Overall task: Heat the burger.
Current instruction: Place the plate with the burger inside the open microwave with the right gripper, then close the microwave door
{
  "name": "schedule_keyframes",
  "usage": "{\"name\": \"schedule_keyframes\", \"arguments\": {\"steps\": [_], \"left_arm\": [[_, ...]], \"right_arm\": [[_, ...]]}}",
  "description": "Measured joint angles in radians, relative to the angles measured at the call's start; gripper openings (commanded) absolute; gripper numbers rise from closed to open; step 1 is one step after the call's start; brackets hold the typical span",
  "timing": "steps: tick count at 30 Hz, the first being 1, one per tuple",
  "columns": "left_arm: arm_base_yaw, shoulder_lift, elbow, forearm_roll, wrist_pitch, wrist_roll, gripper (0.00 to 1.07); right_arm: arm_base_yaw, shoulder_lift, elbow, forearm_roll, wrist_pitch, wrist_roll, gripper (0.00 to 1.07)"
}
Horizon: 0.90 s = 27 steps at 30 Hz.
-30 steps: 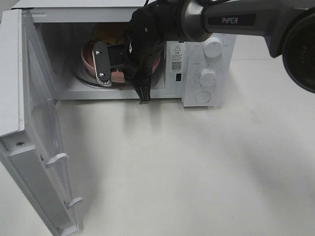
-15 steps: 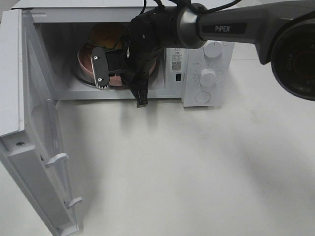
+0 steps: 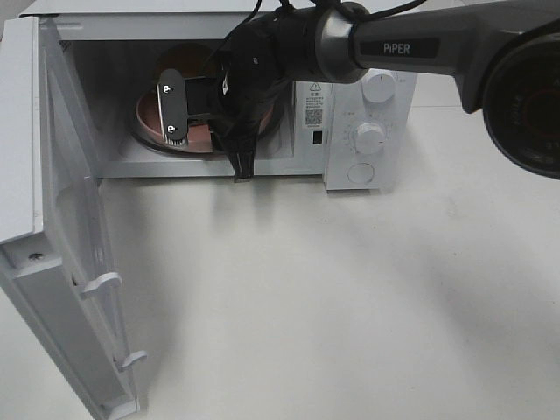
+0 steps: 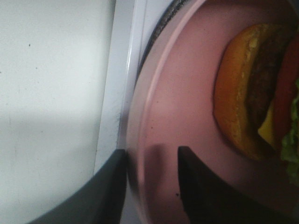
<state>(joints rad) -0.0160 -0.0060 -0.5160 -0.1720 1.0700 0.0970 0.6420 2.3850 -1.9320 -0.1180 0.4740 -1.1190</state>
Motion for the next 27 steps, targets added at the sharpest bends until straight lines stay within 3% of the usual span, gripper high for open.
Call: {"name": "schedule_keyframes", "arguments": {"steps": [16, 18, 20, 27], "left_arm": [[0.000, 0.000, 0.000, 0.000, 0.000, 0.000, 0.98], [0.000, 0.000, 0.000, 0.000, 0.000, 0.000, 0.98], [0.000, 0.000, 0.000, 0.000, 0.000, 0.000, 0.98], [0.000, 0.000, 0.000, 0.000, 0.000, 0.000, 0.98]], "right_arm": [[0.007, -0.045, 0.036, -0.005, 0.007, 0.035, 0.69], [0.010, -0.096, 0.125, -0.007, -0.057, 0.035, 0.75], [0.010, -0.107, 0.150, -0.014, -0.072, 0.035, 0.76], [0.010, -0.199, 0.295, -0.035, -0.184, 0.035, 0.76]]}}
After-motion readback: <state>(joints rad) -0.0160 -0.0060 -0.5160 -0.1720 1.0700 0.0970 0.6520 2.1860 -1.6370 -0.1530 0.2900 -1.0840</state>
